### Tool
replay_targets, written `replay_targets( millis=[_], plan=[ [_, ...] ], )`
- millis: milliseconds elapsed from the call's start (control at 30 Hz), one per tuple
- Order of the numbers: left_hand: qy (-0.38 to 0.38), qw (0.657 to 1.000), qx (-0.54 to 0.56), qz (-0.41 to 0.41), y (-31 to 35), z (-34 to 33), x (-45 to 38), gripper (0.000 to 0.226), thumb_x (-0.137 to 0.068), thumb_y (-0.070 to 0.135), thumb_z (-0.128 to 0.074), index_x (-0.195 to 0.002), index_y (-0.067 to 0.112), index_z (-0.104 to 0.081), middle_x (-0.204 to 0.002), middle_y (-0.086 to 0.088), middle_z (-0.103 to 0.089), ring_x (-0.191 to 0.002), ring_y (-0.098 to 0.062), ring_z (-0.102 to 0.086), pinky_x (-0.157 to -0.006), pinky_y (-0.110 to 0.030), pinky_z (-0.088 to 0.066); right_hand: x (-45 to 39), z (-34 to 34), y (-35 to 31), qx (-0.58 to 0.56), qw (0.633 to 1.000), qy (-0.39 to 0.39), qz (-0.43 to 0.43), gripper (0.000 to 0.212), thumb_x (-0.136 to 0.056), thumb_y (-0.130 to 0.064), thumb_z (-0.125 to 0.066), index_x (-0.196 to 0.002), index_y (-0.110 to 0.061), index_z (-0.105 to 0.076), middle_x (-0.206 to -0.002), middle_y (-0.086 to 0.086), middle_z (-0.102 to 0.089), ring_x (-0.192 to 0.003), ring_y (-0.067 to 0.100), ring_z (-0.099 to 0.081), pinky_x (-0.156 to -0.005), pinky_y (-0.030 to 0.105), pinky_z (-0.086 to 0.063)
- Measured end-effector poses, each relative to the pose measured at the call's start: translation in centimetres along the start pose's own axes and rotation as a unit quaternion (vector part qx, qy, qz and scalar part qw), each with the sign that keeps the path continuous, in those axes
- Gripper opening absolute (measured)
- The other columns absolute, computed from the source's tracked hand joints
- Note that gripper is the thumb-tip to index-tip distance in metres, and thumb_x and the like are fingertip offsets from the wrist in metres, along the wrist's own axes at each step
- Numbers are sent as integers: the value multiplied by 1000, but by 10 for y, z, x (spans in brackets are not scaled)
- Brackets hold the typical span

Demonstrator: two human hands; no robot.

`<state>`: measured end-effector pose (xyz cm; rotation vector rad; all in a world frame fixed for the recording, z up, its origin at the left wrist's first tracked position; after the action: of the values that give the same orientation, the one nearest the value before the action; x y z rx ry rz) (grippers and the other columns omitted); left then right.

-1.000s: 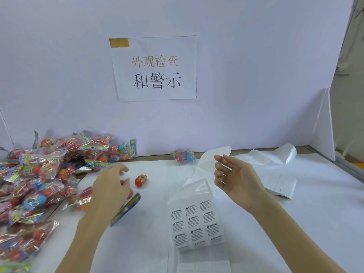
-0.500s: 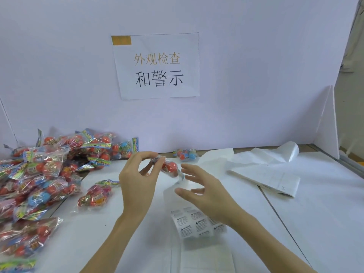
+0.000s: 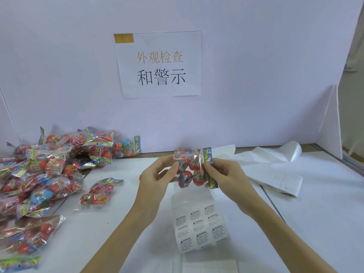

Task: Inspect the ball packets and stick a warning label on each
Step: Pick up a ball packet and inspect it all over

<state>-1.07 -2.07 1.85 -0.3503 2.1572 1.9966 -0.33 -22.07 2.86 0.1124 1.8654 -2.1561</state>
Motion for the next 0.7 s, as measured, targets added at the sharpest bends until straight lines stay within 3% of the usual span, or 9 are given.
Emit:
replay_targets(
  millis=[133,300,433,567,700],
  plan=[
    [5,1000,8,17,0,3,-1,15,-95,24,-73,-109,25,-79,-112,-2,-77,-97,-24,-75,-82,-31,-61,2,-1,-3,12,1000,8,-12,25,-101,-50,-60,-109,-32,-75,-93,14,-79,-90,33,-77,-85,49,-60],
    [-1,999,19,25,-3,-2,1,26,-89,36,-72,-101,14,-79,-101,-9,-78,-91,-21,-72,-81,-30,-60,3,2,-3,24,999,24,-2,22,-98,-48,-67,-99,-29,-79,-83,7,-80,-80,34,-77,-80,55,-62],
    [30,999,3,31,-6,2,-1,27,-90,35,-72,-93,9,-78,-92,-11,-78,-85,-22,-72,-86,-38,-61,0,1,0,43,999,21,10,13,-98,-35,-71,-97,-26,-81,-91,-6,-81,-88,15,-78,-83,41,-64],
    [51,998,16,41,-9,4,-3,24,-96,29,-71,-91,7,-79,-95,-13,-77,-88,-24,-73,-86,-36,-60,1,-2,3,23,999,24,5,9,-97,-29,-74,-98,-24,-81,-91,-7,-81,-87,9,-77,-71,21,-59],
    [86,994,40,54,-12,8,-4,25,-96,26,-72,-85,5,-79,-89,-10,-77,-80,-19,-73,-71,-24,-59,2,-3,5,7,999,29,-17,12,-98,-26,-72,-93,-21,-82,-89,-5,-81,-85,8,-76,-71,16,-55]
  ],
)
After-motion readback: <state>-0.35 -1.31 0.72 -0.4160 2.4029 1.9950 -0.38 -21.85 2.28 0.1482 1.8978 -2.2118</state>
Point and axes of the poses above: each hand's wrist, its own x-axis away from the middle knuckle, its own z-axis out of the back of the hand, y = z × x, the point moved 4 cm from there along -x, towards the middle knuckle
